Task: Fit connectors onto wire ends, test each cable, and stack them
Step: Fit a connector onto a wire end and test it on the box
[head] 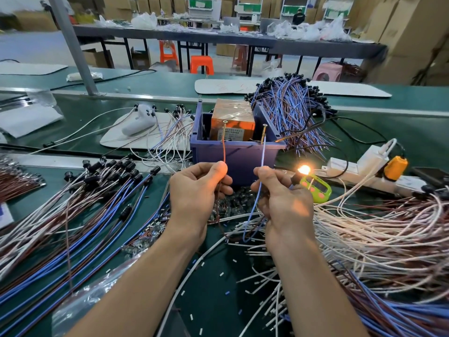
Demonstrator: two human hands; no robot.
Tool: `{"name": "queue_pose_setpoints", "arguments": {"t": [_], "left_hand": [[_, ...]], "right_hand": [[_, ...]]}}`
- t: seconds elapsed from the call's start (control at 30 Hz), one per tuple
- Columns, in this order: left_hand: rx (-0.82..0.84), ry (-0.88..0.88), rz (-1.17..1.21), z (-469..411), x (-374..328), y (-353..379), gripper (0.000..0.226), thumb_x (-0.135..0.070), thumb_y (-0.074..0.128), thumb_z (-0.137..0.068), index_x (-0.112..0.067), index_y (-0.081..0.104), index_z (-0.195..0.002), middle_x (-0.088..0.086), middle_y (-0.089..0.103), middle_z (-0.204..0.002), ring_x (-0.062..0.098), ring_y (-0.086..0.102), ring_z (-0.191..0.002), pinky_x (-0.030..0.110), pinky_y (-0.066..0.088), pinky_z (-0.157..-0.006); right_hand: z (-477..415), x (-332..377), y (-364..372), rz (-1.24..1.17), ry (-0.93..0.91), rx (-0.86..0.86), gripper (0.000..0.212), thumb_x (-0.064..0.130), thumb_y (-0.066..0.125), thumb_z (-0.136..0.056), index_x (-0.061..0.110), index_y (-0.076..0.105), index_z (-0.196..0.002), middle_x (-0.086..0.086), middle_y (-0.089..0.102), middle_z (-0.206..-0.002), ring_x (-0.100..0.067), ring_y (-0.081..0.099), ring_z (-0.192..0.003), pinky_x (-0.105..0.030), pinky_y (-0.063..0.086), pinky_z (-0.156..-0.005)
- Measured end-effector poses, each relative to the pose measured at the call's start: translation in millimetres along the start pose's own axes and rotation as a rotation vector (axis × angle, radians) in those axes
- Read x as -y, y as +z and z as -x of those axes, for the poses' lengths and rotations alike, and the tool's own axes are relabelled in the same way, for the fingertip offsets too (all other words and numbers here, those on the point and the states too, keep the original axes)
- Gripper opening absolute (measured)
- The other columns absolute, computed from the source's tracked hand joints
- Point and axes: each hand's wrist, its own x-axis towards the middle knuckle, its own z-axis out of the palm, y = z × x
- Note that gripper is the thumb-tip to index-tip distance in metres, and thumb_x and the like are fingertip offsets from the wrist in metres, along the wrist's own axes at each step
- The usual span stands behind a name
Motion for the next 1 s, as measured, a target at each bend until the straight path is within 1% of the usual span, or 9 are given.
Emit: {"name": "queue_pose_setpoints", "arguments": {"t": [0.13, 0.4, 0.47, 0.53, 0.63, 0.7, 0.8, 0.93, 1.0], "left_hand": [[-0.014, -0.02, 0.019, 2.1, -1.9, -2.9, 0.034, -0.012, 0.072, -0.094, -0.024, 0.078, -0.062, 0.004, 0.07, -0.061, 0.012, 0.06, -0.045, 0.02, 0.048, -0.047], [0.223, -0.137, 0.06, 13.7, -8.7, -2.5, 0.025, -0.011, 0.07, -0.092, -0.014, 0.078, -0.069, 0.006, 0.068, -0.064, 0.013, 0.061, -0.054, 0.021, 0.054, -0.058], [0.266, -0.211, 0.104, 15.7, -12.7, -5.2, 0.011, -0.016, 0.076, -0.084, -0.01, 0.081, -0.076, 0.01, 0.074, -0.074, 0.014, 0.068, -0.062, 0.021, 0.058, -0.065], [0.314, -0.254, 0.117, 15.7, -17.2, -10.9, 0.017, -0.024, 0.078, -0.071, -0.009, 0.081, -0.079, 0.01, 0.076, -0.08, 0.012, 0.071, -0.067, 0.02, 0.057, -0.066], [0.378, -0.299, 0.094, 15.0, -27.8, -18.0, 0.01, -0.022, 0.073, -0.071, -0.016, 0.08, -0.067, -0.001, 0.071, -0.068, 0.006, 0.064, -0.06, 0.017, 0.051, -0.059], [0.327, -0.317, 0.119, 12.2, -34.7, -22.6, 0.02, -0.017, 0.073, -0.078, -0.018, 0.078, -0.06, -0.003, 0.066, -0.064, 0.006, 0.059, -0.058, 0.017, 0.05, -0.059], [0.234, -0.255, 0.079, 8.1, -45.5, -26.0, 0.035, -0.015, 0.07, -0.091, -0.02, 0.077, -0.057, -0.005, 0.065, -0.064, 0.007, 0.056, -0.06, 0.024, 0.044, -0.066], [0.189, -0.125, -0.169, 11.6, -68.9, -17.7, 0.024, -0.017, 0.073, -0.09, -0.019, 0.079, -0.067, -0.004, 0.071, -0.069, 0.009, 0.057, -0.063, 0.026, 0.043, -0.068], [0.212, -0.073, -0.311, 16.4, -79.7, -9.1, 0.017, -0.018, 0.076, -0.088, -0.018, 0.081, -0.072, -0.002, 0.074, -0.07, 0.005, 0.059, -0.058, 0.019, 0.045, -0.065]], "right_hand": [[5.0, 5.3, -1.6, -0.074, -0.038, -0.04, 0.015, 0.008, 0.072, -0.089, 0.005, 0.071, -0.075, -0.002, 0.058, -0.05, -0.006, 0.039, -0.036, -0.017, 0.028, -0.035], [19.6, 6.9, 5.7, 0.094, 0.107, 0.281, 0.031, 0.003, 0.067, -0.088, 0.016, 0.077, -0.061, -0.005, 0.059, -0.052, -0.011, 0.048, -0.041, -0.02, 0.03, -0.041], [19.2, 7.4, 3.9, 0.124, 0.141, 0.276, 0.028, 0.007, 0.068, -0.09, 0.015, 0.078, -0.064, -0.006, 0.057, -0.052, -0.013, 0.045, -0.042, -0.022, 0.027, -0.043], [18.8, 8.3, 2.2, 0.143, 0.162, 0.283, 0.028, 0.007, 0.068, -0.09, 0.013, 0.078, -0.065, -0.005, 0.056, -0.051, -0.011, 0.046, -0.041, -0.021, 0.028, -0.039], [23.3, 13.1, 5.4, 0.197, 0.172, 0.342, 0.028, 0.01, 0.068, -0.092, 0.012, 0.077, -0.066, -0.003, 0.056, -0.051, -0.008, 0.044, -0.039, -0.017, 0.028, -0.037], [27.9, 19.6, 9.3, 0.208, 0.158, 0.372, 0.029, 0.014, 0.066, -0.095, 0.011, 0.075, -0.067, -0.005, 0.057, -0.054, -0.007, 0.037, -0.039, -0.015, 0.025, -0.036], [35.1, 34.5, 8.4, 0.14, 0.145, 0.407, 0.051, 0.026, 0.054, -0.104, 0.015, 0.073, -0.058, -0.011, 0.06, -0.055, -0.012, 0.04, -0.042, -0.018, 0.022, -0.037], [51.6, 60.9, -9.8, 0.122, 0.163, 0.496, 0.066, 0.04, 0.04, -0.108, 0.013, 0.072, -0.058, -0.015, 0.061, -0.059, -0.021, 0.044, -0.048, -0.023, 0.027, -0.039], [56.3, 80.2, -30.6, 0.128, 0.152, 0.518, 0.066, 0.044, 0.037, -0.108, 0.008, 0.072, -0.064, -0.02, 0.063, -0.065, -0.023, 0.048, -0.049, -0.024, 0.035, -0.04]]}}
